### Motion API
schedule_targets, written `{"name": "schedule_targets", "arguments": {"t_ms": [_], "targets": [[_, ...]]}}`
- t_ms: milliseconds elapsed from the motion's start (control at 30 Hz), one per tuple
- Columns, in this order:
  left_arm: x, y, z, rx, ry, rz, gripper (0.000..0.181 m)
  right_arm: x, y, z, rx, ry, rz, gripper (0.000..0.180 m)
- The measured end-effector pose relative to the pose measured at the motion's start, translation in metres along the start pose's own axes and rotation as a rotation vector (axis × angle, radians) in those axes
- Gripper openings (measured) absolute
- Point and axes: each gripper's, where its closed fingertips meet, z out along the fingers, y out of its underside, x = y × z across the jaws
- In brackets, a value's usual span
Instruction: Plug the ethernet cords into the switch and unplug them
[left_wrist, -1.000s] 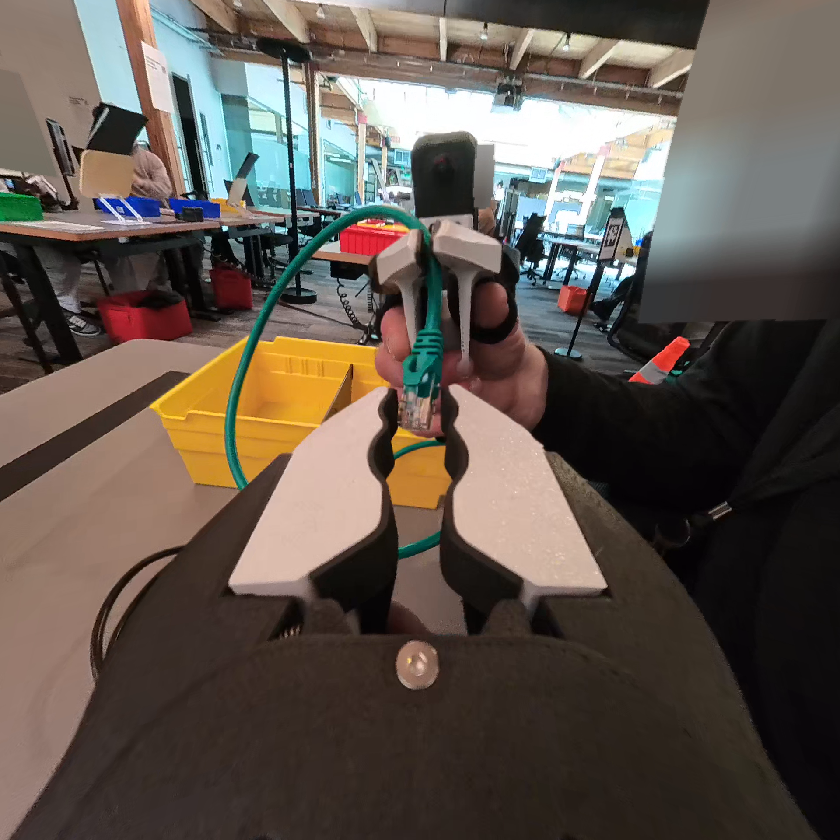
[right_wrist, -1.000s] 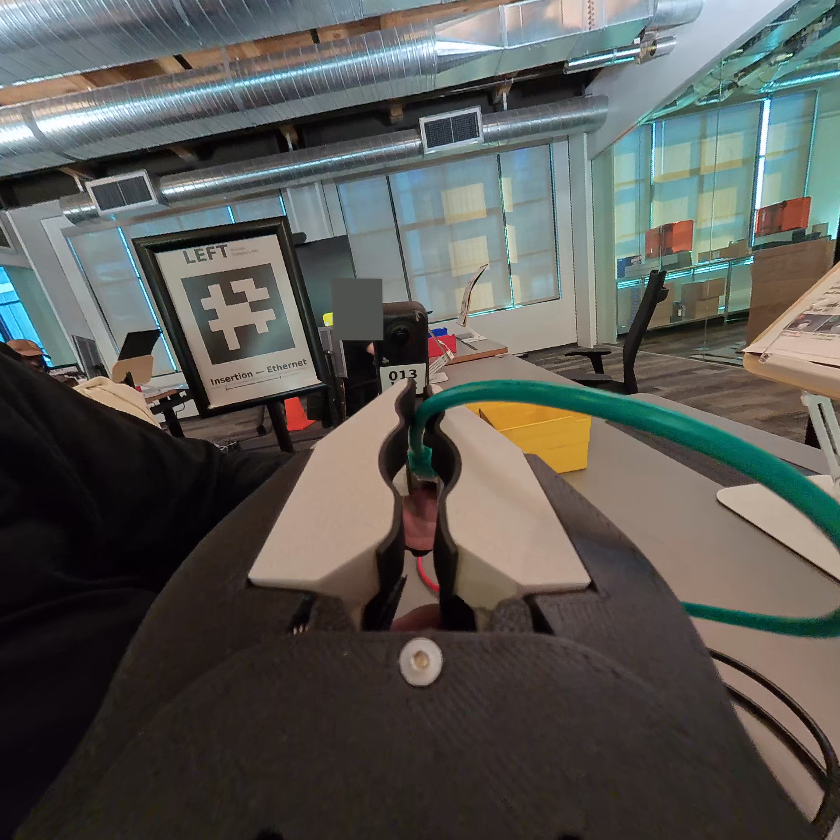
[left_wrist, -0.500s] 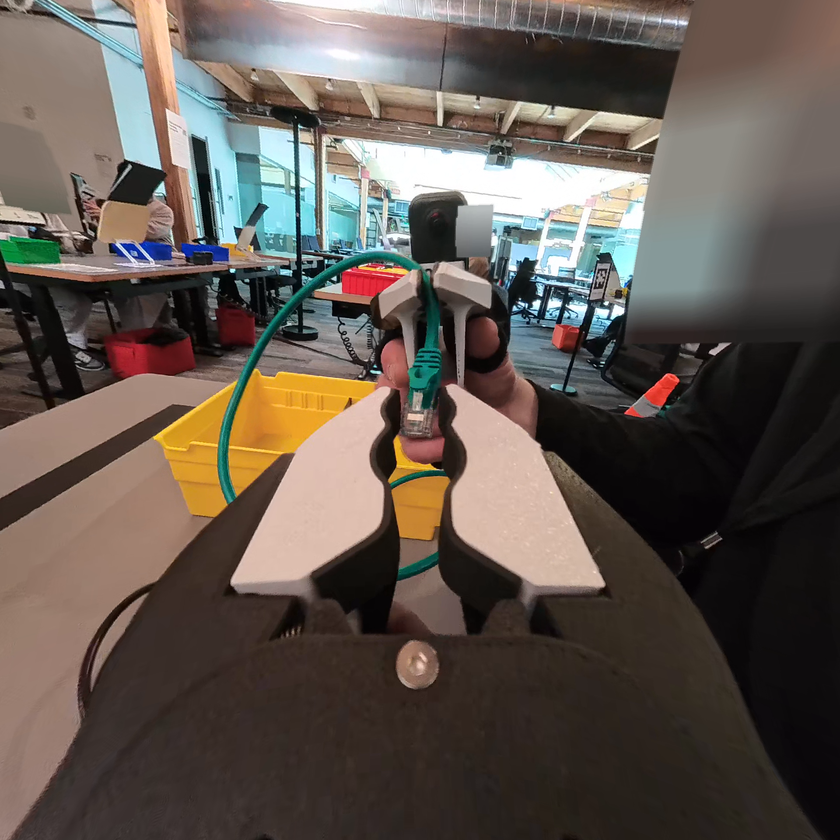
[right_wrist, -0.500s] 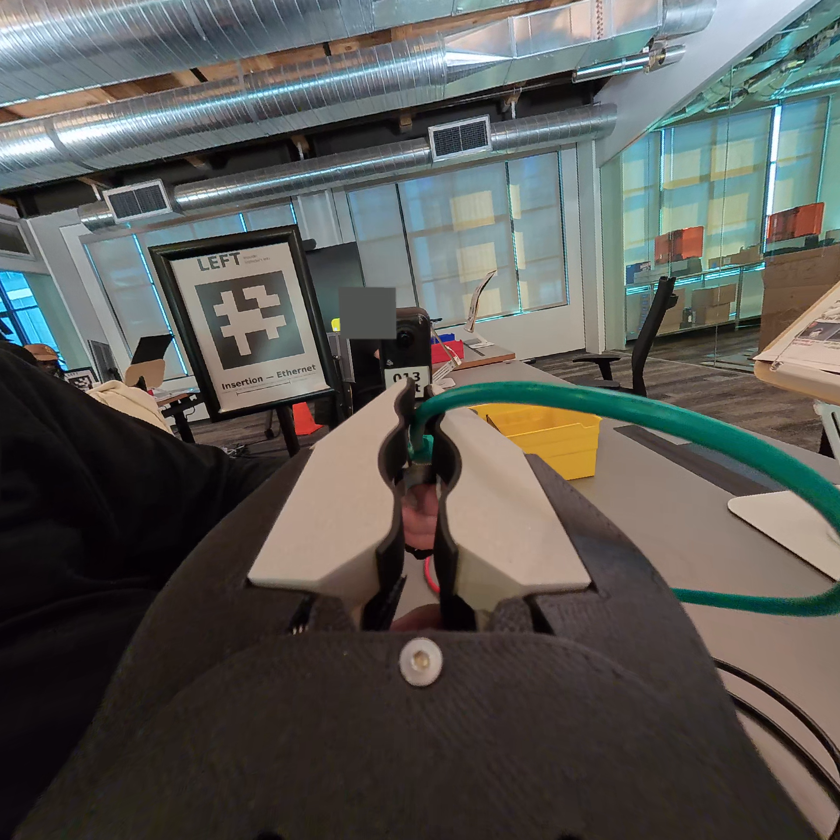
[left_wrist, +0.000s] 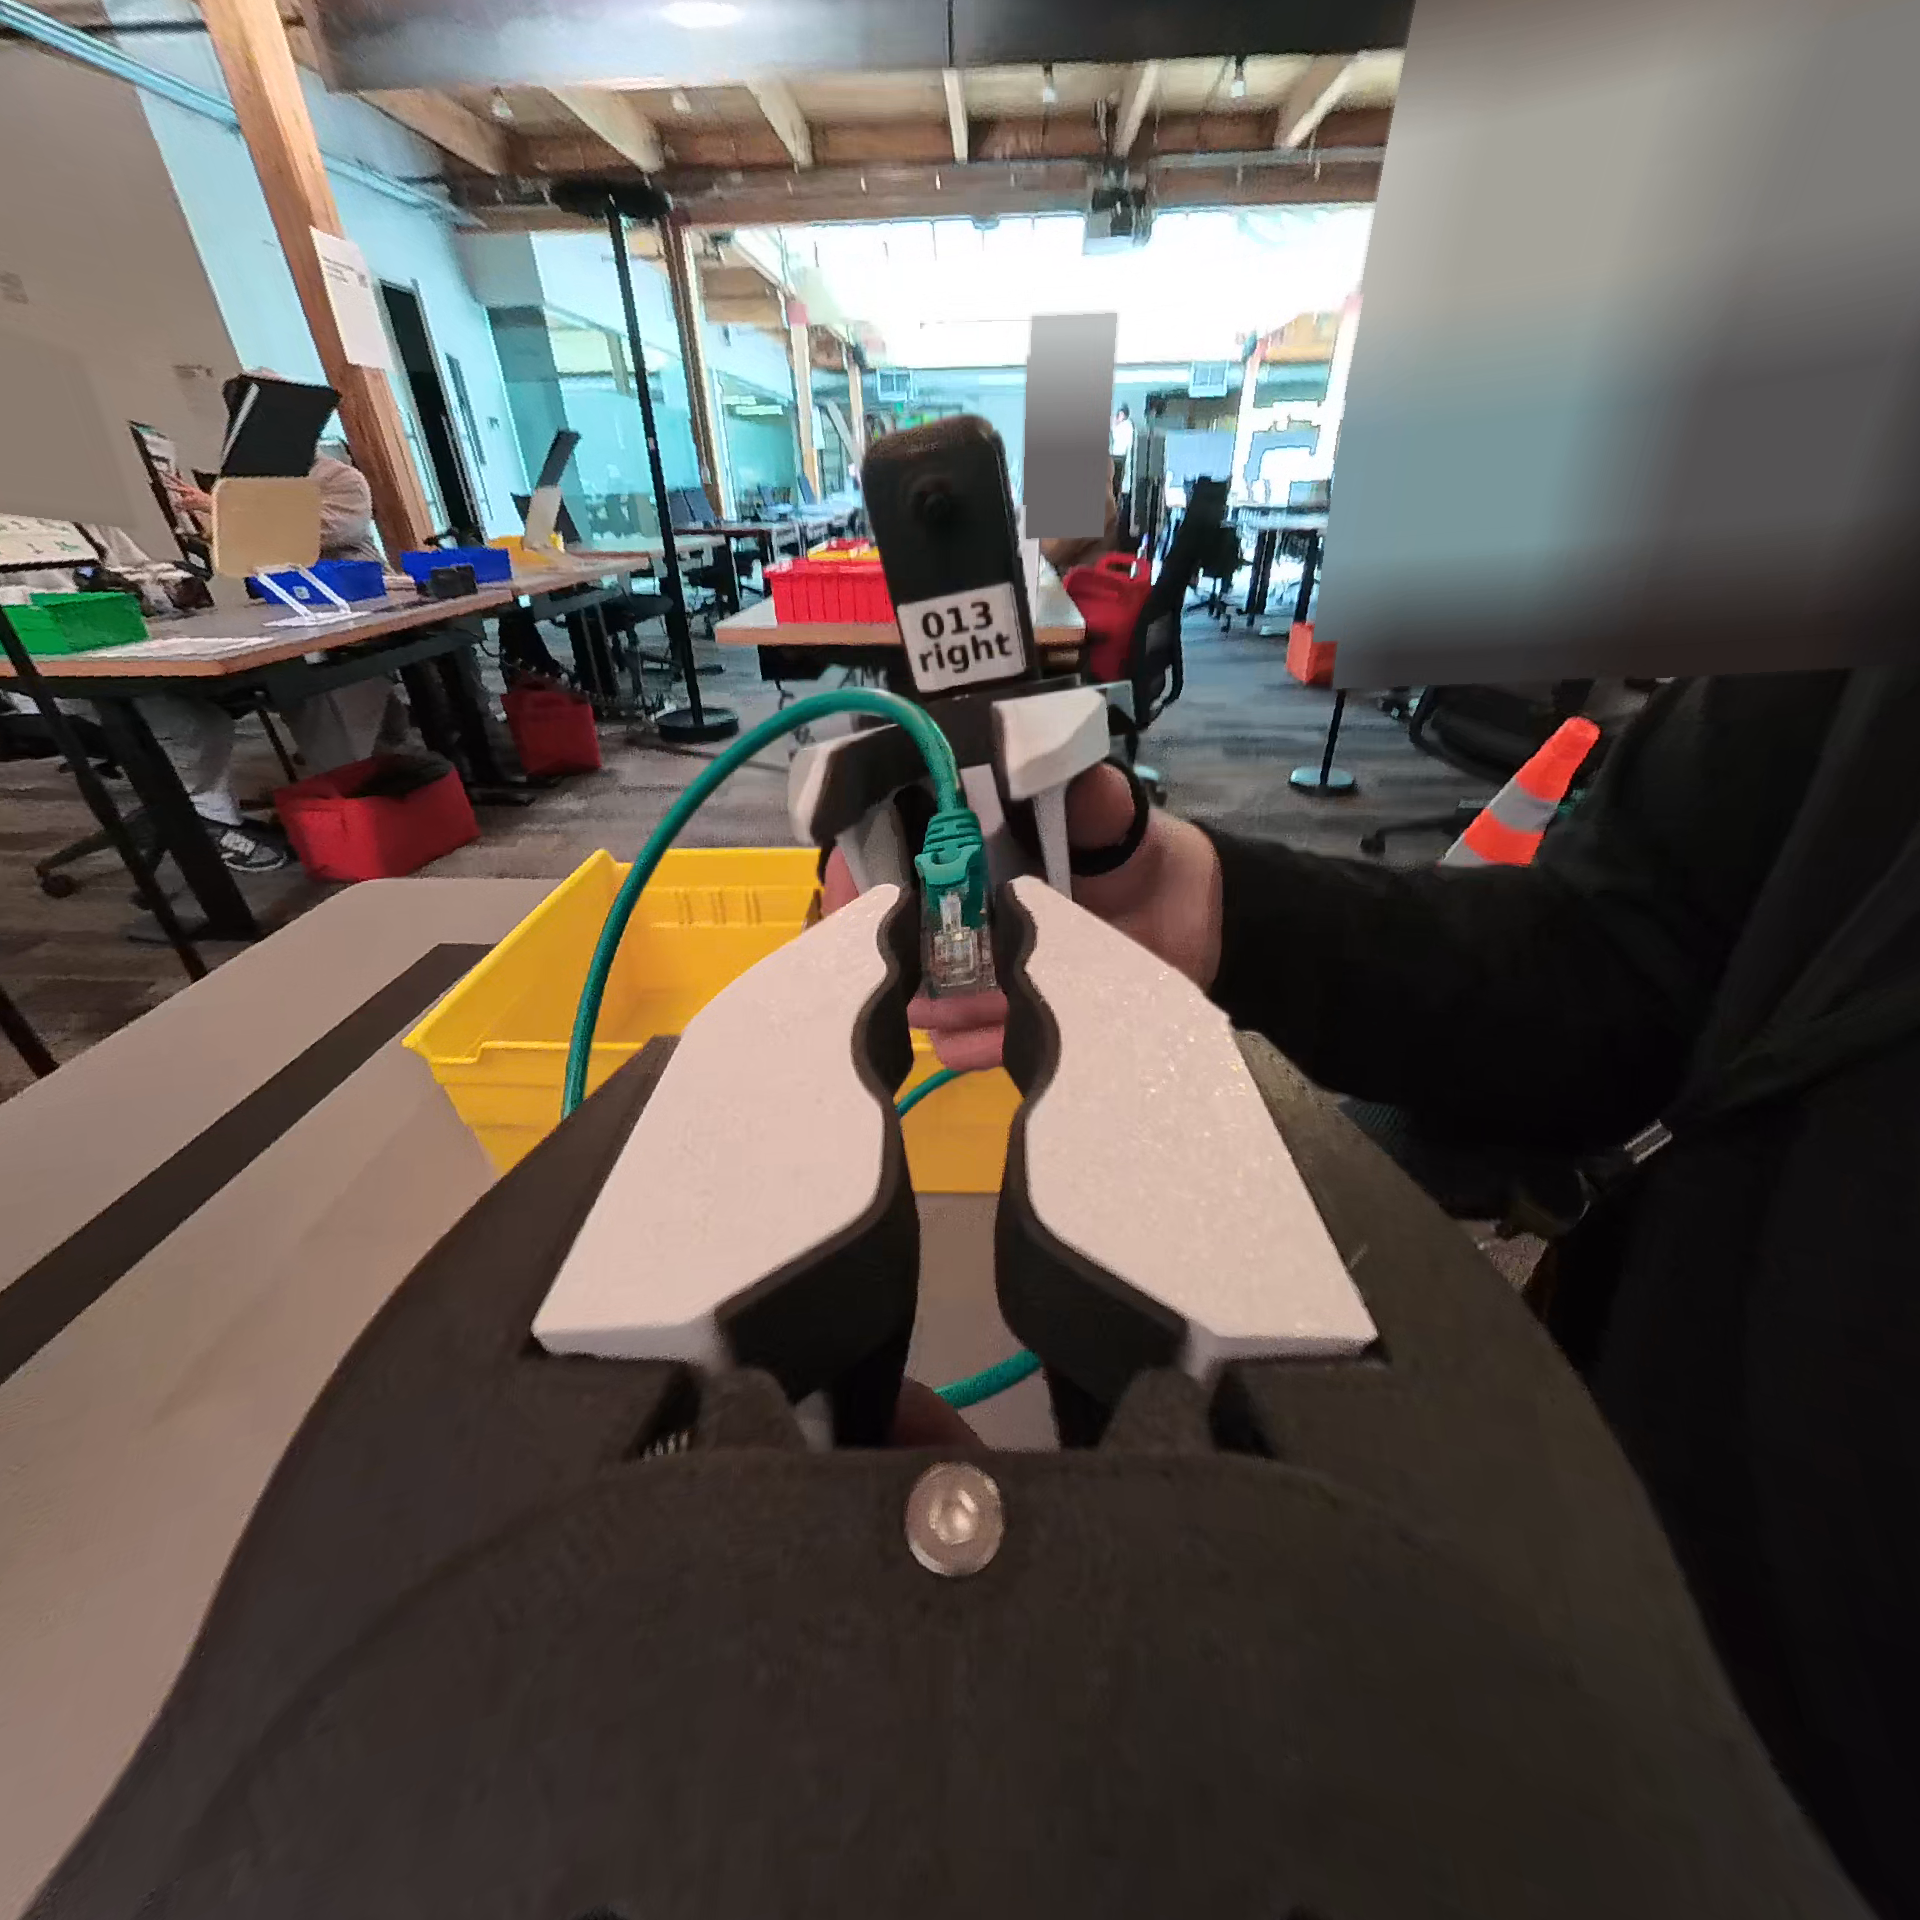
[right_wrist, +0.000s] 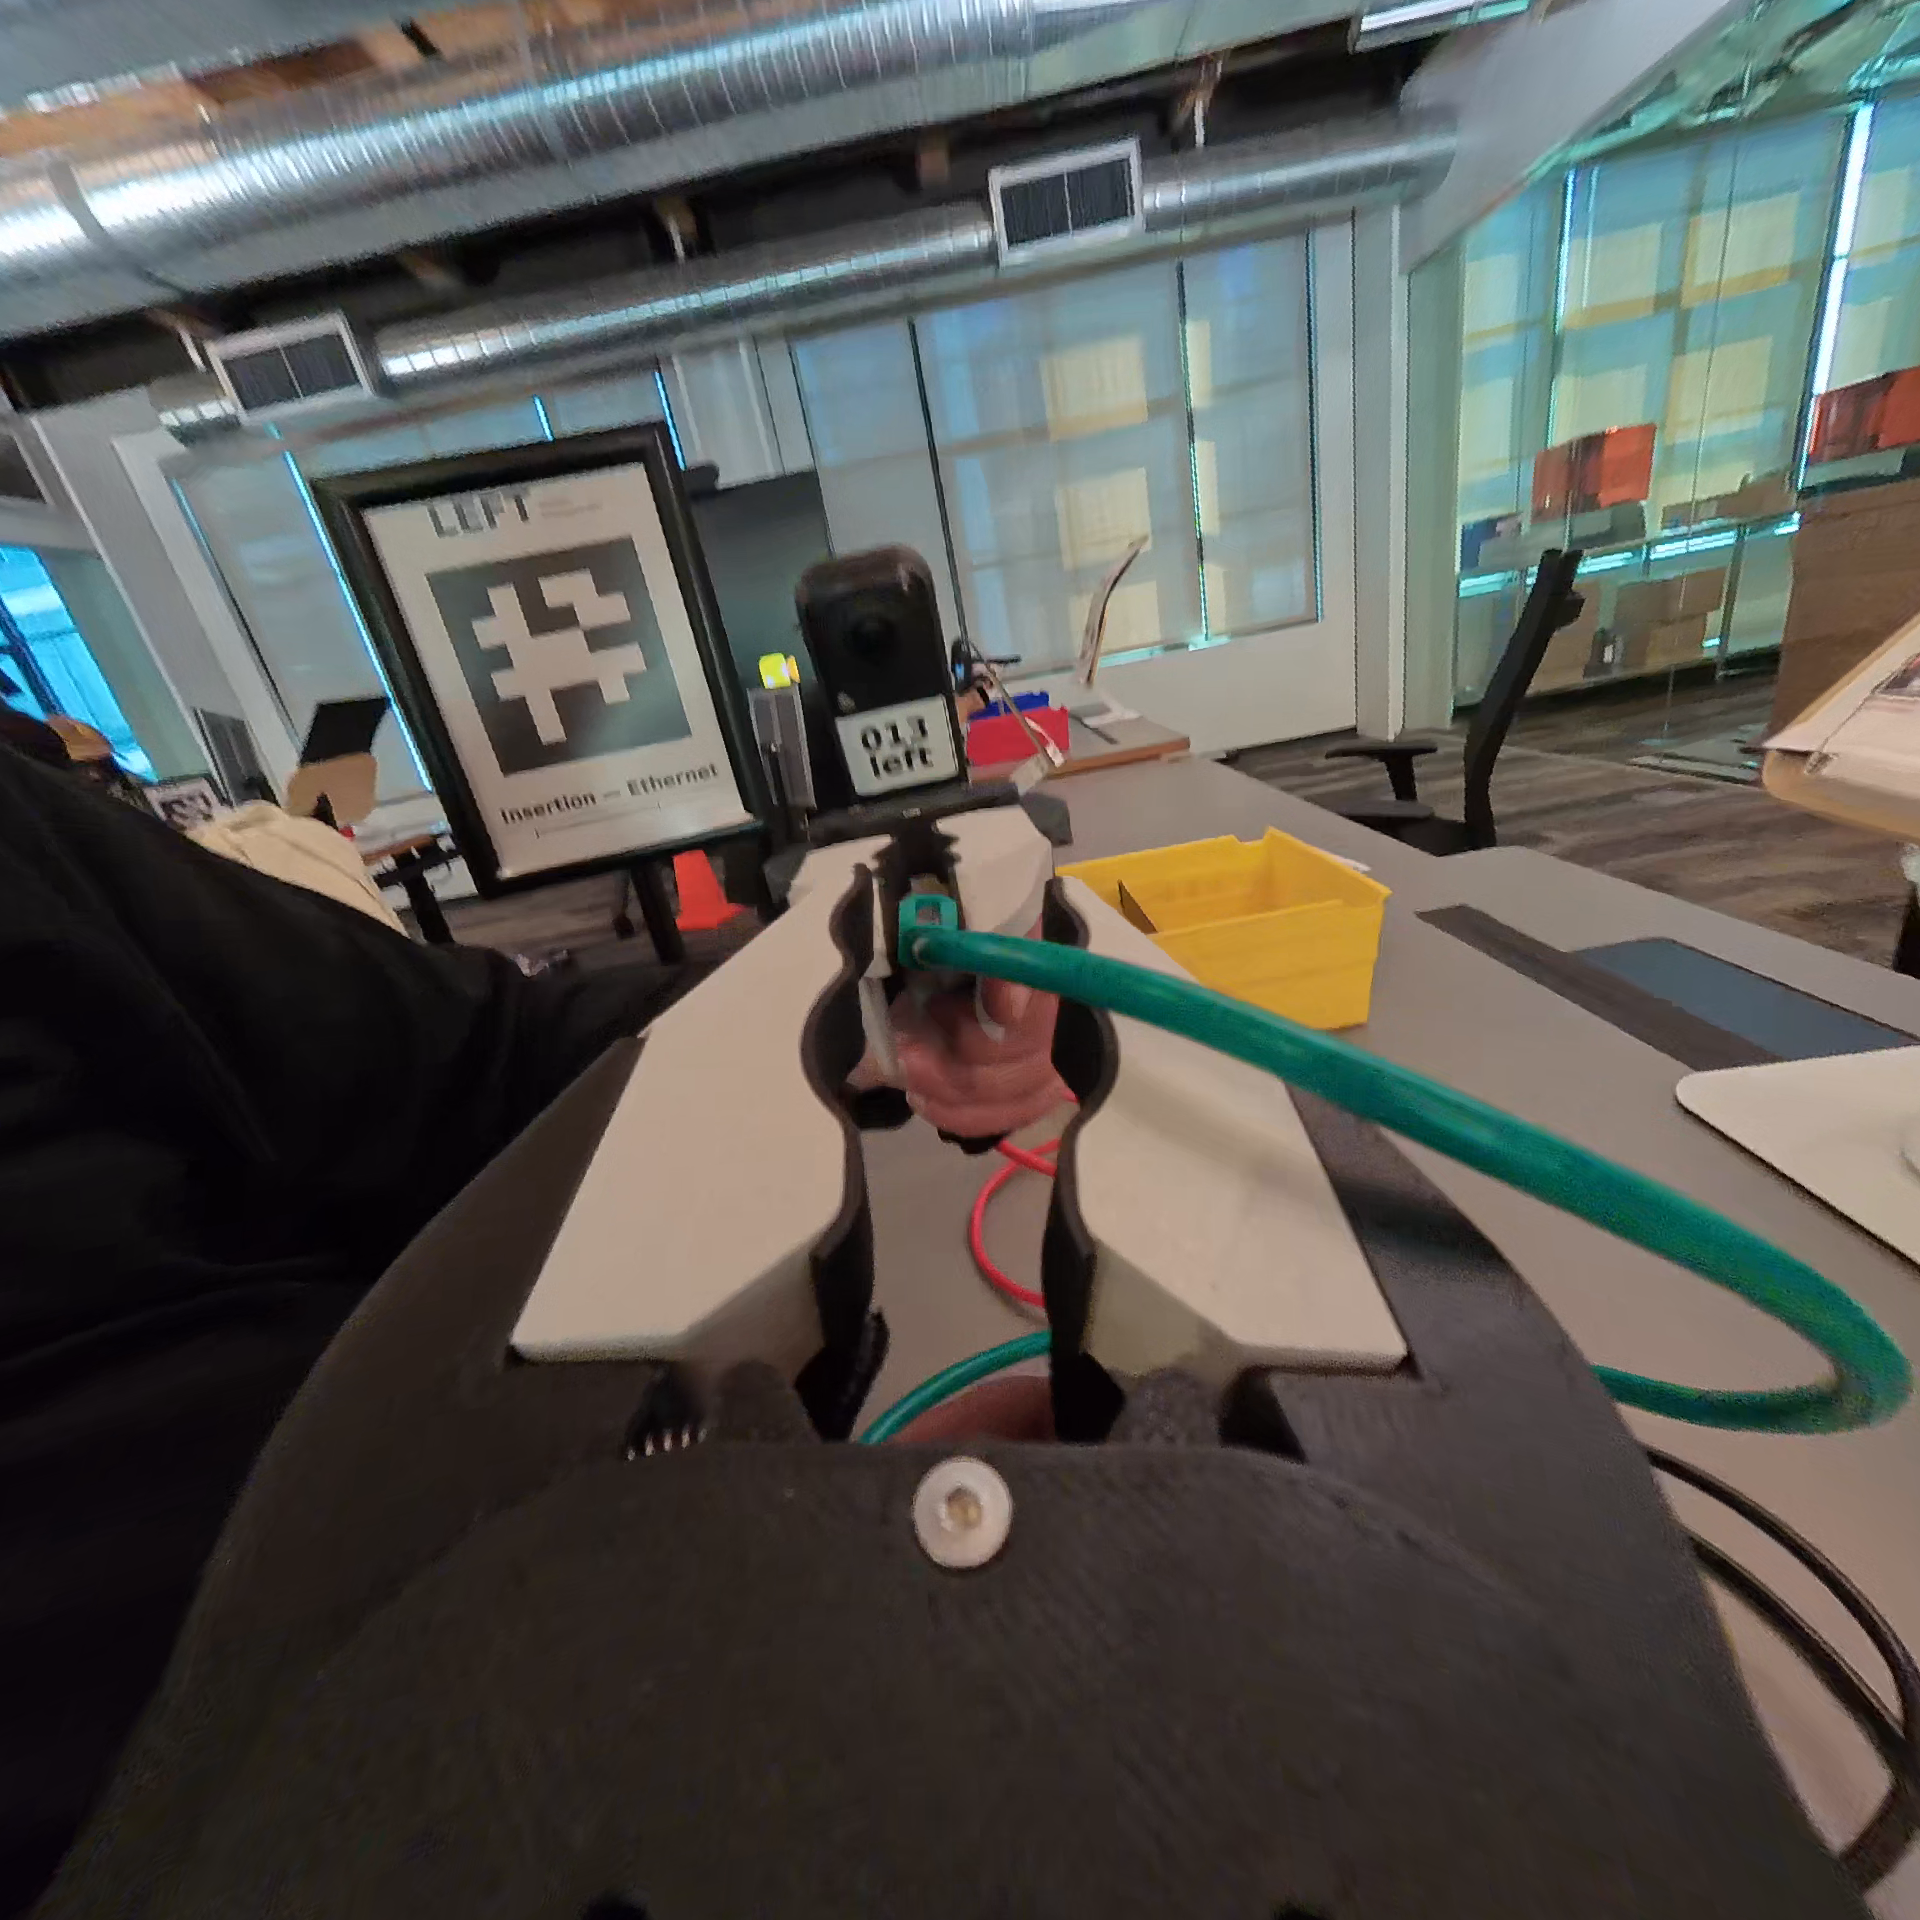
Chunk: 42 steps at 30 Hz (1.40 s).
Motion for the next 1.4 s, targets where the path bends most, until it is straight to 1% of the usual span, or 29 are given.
{"name": "schedule_targets", "arguments": {"t_ms": [167,433,567,700,833,1000,1200,1333,1367,1400], "targets": [[0.003,0.006,0.003,-0.155,-0.005,0.075,0.013,-0.007,0.016,0.006,-0.110,-0.005,-0.080,0.026],[0.001,0.014,0.002,-0.288,0.003,0.111,0.012,-0.009,0.021,0.005,-0.241,0.035,-0.221,0.019],[0.002,0.016,0.001,-0.316,0.007,0.118,0.013,-0.010,0.024,0.004,-0.275,0.032,-0.243,0.017],[0.000,0.016,0.001,-0.328,0.005,0.120,0.013,-0.007,0.023,0.001,-0.286,0.041,-0.267,0.010],[-0.001,0.017,0.001,-0.349,0.002,0.132,0.012,-0.004,0.023,0.001,-0.297,0.059,-0.269,0.015],[-0.002,0.020,0.003,-0.372,0.011,0.140,0.012,-0.004,0.027,-0.003,-0.332,0.050,-0.303,0.010],[-0.003,0.013,-0.001,-0.382,0.011,0.176,0.013,-0.005,0.022,0.002,-0.329,0.079,-0.329,0.010],[-0.001,0.005,-0.006,-0.380,0.034,0.177,0.012,-0.009,0.018,0.006,-0.370,0.043,-0.352,0.014],[-0.001,0.004,-0.008,-0.382,0.045,0.166,0.012,-0.009,0.017,0.009,-0.375,0.045,-0.352,0.010],[-0.001,0.004,-0.010,-0.386,0.052,0.162,0.012,-0.009,0.016,0.012,-0.386,0.052,-0.377,0.010]]}}
